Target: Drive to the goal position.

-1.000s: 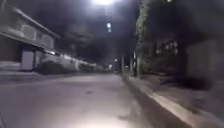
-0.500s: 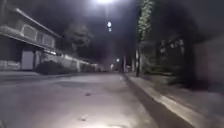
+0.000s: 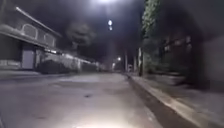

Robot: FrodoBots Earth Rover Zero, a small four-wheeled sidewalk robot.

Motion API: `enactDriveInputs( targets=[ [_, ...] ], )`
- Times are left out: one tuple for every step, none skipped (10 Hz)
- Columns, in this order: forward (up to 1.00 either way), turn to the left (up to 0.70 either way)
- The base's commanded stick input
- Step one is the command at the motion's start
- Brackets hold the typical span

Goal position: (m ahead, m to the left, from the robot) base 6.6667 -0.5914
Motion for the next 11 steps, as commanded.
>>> enactDriveInputs(
  targets=[
    [0.49, 0.04],
    [0.49, 0.04],
    [0.49, 0.04],
    [0.49, 0.04],
    [0.49, 0.04],
    [0.49, 0.04],
    [0.49, 0.04],
    [0.49, 0.04],
    [0.49, 0.04],
    [0.49, 0.04],
    [0.49, 0.04]
  ],
)
